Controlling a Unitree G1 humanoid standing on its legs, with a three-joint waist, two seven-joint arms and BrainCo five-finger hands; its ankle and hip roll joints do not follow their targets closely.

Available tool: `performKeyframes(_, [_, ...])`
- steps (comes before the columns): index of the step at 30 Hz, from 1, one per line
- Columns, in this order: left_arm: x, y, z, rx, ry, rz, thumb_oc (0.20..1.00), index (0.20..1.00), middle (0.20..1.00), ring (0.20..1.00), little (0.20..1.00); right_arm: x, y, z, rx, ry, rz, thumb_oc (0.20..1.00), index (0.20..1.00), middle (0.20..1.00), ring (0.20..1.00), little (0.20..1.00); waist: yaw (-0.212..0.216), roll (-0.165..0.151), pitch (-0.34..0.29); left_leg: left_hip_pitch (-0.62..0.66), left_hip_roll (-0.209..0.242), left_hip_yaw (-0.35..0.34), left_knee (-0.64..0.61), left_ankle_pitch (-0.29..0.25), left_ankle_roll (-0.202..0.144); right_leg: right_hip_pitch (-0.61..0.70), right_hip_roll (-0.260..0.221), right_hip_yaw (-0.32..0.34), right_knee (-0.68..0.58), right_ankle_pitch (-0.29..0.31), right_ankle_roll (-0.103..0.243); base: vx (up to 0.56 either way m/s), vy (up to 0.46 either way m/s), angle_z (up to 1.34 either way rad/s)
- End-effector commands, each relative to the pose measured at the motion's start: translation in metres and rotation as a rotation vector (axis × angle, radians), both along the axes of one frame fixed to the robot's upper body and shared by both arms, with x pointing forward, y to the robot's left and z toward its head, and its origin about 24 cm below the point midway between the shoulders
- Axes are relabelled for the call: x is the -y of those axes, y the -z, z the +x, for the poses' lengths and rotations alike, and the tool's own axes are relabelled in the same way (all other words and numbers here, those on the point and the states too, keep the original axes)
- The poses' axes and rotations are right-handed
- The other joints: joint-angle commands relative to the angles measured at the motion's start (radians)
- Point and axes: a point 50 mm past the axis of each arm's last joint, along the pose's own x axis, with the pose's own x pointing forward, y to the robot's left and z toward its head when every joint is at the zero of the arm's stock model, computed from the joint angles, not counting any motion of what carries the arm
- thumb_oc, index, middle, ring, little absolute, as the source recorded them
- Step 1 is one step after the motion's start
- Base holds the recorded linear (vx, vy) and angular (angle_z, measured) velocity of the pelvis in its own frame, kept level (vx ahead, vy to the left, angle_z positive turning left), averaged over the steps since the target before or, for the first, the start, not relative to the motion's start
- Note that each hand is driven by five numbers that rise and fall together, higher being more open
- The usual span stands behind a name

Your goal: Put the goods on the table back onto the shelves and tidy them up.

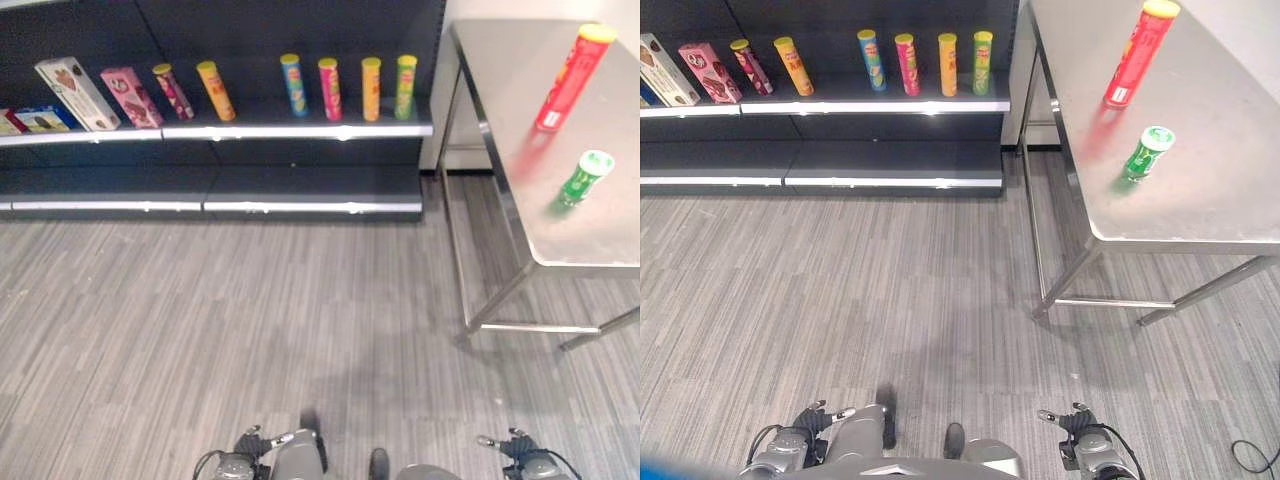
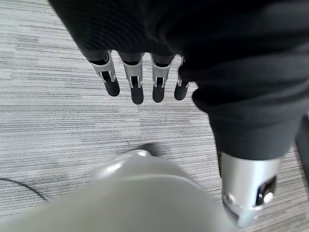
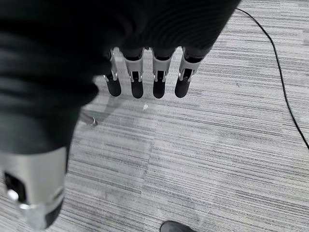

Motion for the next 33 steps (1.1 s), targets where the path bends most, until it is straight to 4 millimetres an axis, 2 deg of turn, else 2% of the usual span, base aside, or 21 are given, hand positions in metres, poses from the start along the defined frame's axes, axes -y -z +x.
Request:
performKeyframes(1, [-0.002,-0.003,0.007,0.027,0.025,0.019,1.0,1.0,1.0,1.0,1.0,0.018,-0.005,-0.009,0.004,0.014,-0.05,1.0,1.0,1.0,1.0,1.0,0.011,-0.006,0.006,0.111,0.008,0.053,0.118,0.062,0.0,-0.079,-0.065,0.033,0.01,-0.022,0.093,0.0,0.0,-0.68])
performKeyframes(2, [-0.002,-0.003,0.007,0.027,0.025,0.019,1.0,1.0,1.0,1.0,1.0,0.018,-0.005,-0.009,0.004,0.014,-0.05,1.0,1.0,1.0,1.0,1.0,0.011,-0.006,0.006,0.111,0.008,0.053,0.118,0.062,0.0,-0.079,-0.065,0.033,0.01,-0.022,0.093,0.6,0.215,-0.69])
performKeyframes(3, [-0.003,0.0,-0.003,0.0,0.008,0.016,1.0,1.0,1.0,1.0,1.0,0.018,-0.002,-0.015,-0.02,0.017,-0.054,1.0,1.0,1.0,1.0,1.0,0.032,-0.003,0.01,0.035,0.029,0.025,0.016,0.125,-0.037,0.01,-0.051,0.121,0.01,-0.082,0.083,0.72,0.279,-0.61])
performKeyframes(4, [-0.004,0.001,-0.007,-0.009,0.002,0.016,1.0,1.0,1.0,1.0,1.0,0.017,-0.001,-0.018,-0.035,0.01,-0.053,1.0,1.0,1.0,1.0,1.0,0.038,0.001,0.002,0.046,0.032,0.019,0.016,0.122,-0.033,0.024,-0.048,0.141,0.01,-0.089,0.084,0.99,0.444,-0.27])
performKeyframes(5, [-0.004,0.002,-0.01,-0.017,0.001,0.016,1.0,1.0,1.0,1.0,1.0,0.016,0.001,-0.022,-0.055,0.008,-0.049,1.0,1.0,1.0,1.0,1.0,0.04,0.007,-0.016,0.074,0.04,0.02,0.016,0.159,-0.036,0.056,-0.057,0.168,0.011,-0.102,0.088,0.4,0.23,-0.35])
performKeyframes(9, [-0.008,0.0,-0.009,-0.014,0.006,0.028,1.0,1.0,1.0,1.0,1.0,0.014,0.003,-0.028,-0.069,0.025,-0.03,1.0,1.0,1.0,1.0,1.0,0.039,-0.008,-0.043,0.111,0.034,0.065,0.031,0.148,-0.018,0.06,-0.104,0.187,0.047,-0.115,0.115,0.34,0.265,-0.79])
performKeyframes(12, [-0.014,-0.004,-0.001,0.006,0.025,0.047,1.0,1.0,1.0,1.0,1.0,0.014,0.004,-0.029,-0.073,0.047,-0.019,1.0,1.0,1.0,1.0,1.0,0.033,-0.023,-0.067,0.143,0.006,0.107,0.054,0.097,0.022,0.027,-0.153,0.199,0.142,-0.103,0.159,0.27,0.25,-0.36])
performKeyframes(13, [-0.016,-0.007,0.007,0.031,0.041,0.057,1.0,1.0,1.0,1.0,1.0,0.017,0.003,-0.03,-0.068,0.075,-0.014,1.0,1.0,1.0,1.0,1.0,0.025,-0.024,-0.074,0.166,-0.019,0.127,0.062,0.055,0.056,-0.027,-0.17,0.204,0.263,-0.06,0.189,0.3,0.37,-0.48])
performKeyframes(14, [-0.02,-0.012,0.014,0.058,0.053,0.065,1.0,1.0,1.0,1.0,1.0,0.019,0.002,-0.029,-0.06,0.088,-0.014,1.0,1.0,1.0,1.0,1.0,0.009,-0.018,-0.06,0.199,-0.038,0.141,0.067,0.023,0.082,-0.108,-0.182,0.194,0.414,0.015,0.219,0.27,0.397,-0.41])
performKeyframes(15, [-0.02,-0.013,0.017,0.068,0.059,0.069,1.0,1.0,1.0,1.0,1.0,0.021,0.002,-0.028,-0.056,0.099,-0.017,1.0,1.0,1.0,1.0,1.0,0.003,-0.011,-0.052,0.218,-0.044,0.151,0.065,0.008,0.094,-0.151,-0.195,0.18,0.486,0.082,0.232,0.15,0.312,-0.49])
performKeyframes(16, [-0.022,-0.014,0.019,0.072,0.062,0.076,1.0,1.0,1.0,1.0,1.0,0.022,0.0,-0.027,-0.049,0.105,-0.021,1.0,1.0,1.0,1.0,1.0,-0.003,-0.003,-0.038,0.248,-0.05,0.164,0.059,-0.006,0.106,-0.19,-0.223,0.139,0.552,0.137,0.233,0.18,0.35,-0.36])
performKeyframes(17, [-0.024,-0.015,0.02,0.066,0.082,0.087,1.0,1.0,1.0,1.0,1.0,0.024,0.0,-0.029,-0.043,0.13,-0.025,1.0,1.0,1.0,1.0,1.0,-0.019,0.019,-0.028,0.296,-0.053,0.184,0.038,-0.034,0.113,-0.25,-0.263,0.055,0.625,0.151,0.215,0.22,0.327,-0.34])
performKeyframes(18, [-0.024,-0.016,0.022,0.068,0.095,0.093,1.0,1.0,1.0,1.0,1.0,0.024,0.0,-0.029,-0.037,0.14,-0.026,1.0,1.0,1.0,1.0,1.0,-0.033,0.028,-0.022,0.314,-0.052,0.182,0.032,-0.044,0.112,-0.289,-0.254,0.041,0.627,0.126,0.202,0.37,0.316,-0.21])
performKeyframes(19, [-0.025,-0.017,0.026,0.073,0.11,0.104,1.0,1.0,1.0,1.0,1.0,0.026,-0.001,-0.029,-0.031,0.16,-0.027,1.0,1.0,1.0,1.0,1.0,-0.059,0.038,-0.007,0.347,-0.056,0.179,0.027,-0.064,0.104,-0.328,-0.219,0.009,0.509,0.052,0.185,0.44,0.156,-0.25])
performKeyframes(20, [-0.026,-0.018,0.028,0.071,0.125,0.119,1.0,1.0,1.0,1.0,1.0,0.027,-0.001,-0.031,-0.033,0.165,-0.031,1.0,1.0,1.0,1.0,1.0,-0.084,0.033,0.005,0.387,-0.072,0.178,0.018,-0.088,0.098,-0.364,-0.182,-0.015,0.326,0.051,0.184,0.49,0.096,-0.07])
performKeyframes(22, [-0.025,-0.02,0.035,0.077,0.146,0.129,1.0,1.0,1.0,1.0,1.0,0.026,0.001,-0.035,-0.043,0.177,-0.023,1.0,1.0,1.0,1.0,1.0,-0.123,0.014,0.005,0.438,-0.096,0.167,0.016,-0.13,0.087,-0.389,-0.149,-0.023,0.103,0.114,0.214,0.53,0.009,0.18])
performKeyframes(23, [-0.019,-0.019,0.037,0.091,0.151,0.113,1.0,1.0,1.0,1.0,1.0,0.025,0.004,-0.046,-0.073,0.179,-0.015,1.0,1.0,1.0,1.0,1.0,-0.126,-0.001,-0.008,0.463,-0.112,0.154,0.016,-0.156,0.084,-0.353,-0.151,-0.025,0.042,0.144,0.201,0.52,-0.03,0.78])
performKeyframes(25, [-0.015,-0.019,0.039,0.096,0.156,0.104,1.0,1.0,1.0,1.0,1.0,0.027,0.005,-0.053,-0.096,0.182,-0.02,1.0,1.0,1.0,1.0,1.0,-0.128,-0.002,-0.024,0.479,-0.098,0.151,0.016,-0.168,0.072,-0.328,-0.148,-0.032,0.027,0.158,0.19,0.35,-0.099,0.76])
performKeyframes(29, [-0.01,-0.016,0.035,0.088,0.15,0.082,1.0,1.0,1.0,1.0,1.0,0.032,0.004,-0.059,-0.116,0.191,-0.033,1.0,1.0,1.0,1.0,1.0,-0.128,-0.006,-0.05,0.478,-0.062,0.158,0.095,-0.205,0.039,-0.276,-0.139,-0.048,0.017,0.136,0.169,0.18,-0.103,0.41])
performKeyframes(31, [-0.008,-0.014,0.031,0.08,0.129,0.061,1.0,1.0,1.0,1.0,1.0,0.035,0.003,-0.056,-0.104,0.192,-0.038,1.0,1.0,1.0,1.0,1.0,-0.116,-0.014,-0.051,0.447,-0.033,0.168,0.232,-0.201,0.003,-0.229,-0.125,-0.06,0.01,0.103,0.145,0.2,-0.147,0.22])
performKeyframes(33, [-0.007,-0.013,0.03,0.08,0.116,0.051,1.0,1.0,1.0,1.0,1.0,0.034,0.002,-0.051,-0.094,0.174,-0.038,1.0,1.0,1.0,1.0,1.0,-0.101,-0.026,-0.037,0.392,-0.027,0.153,0.386,-0.159,-0.013,-0.2,-0.114,-0.052,0.01,0.082,0.12,0.11,-0.121,0.1])
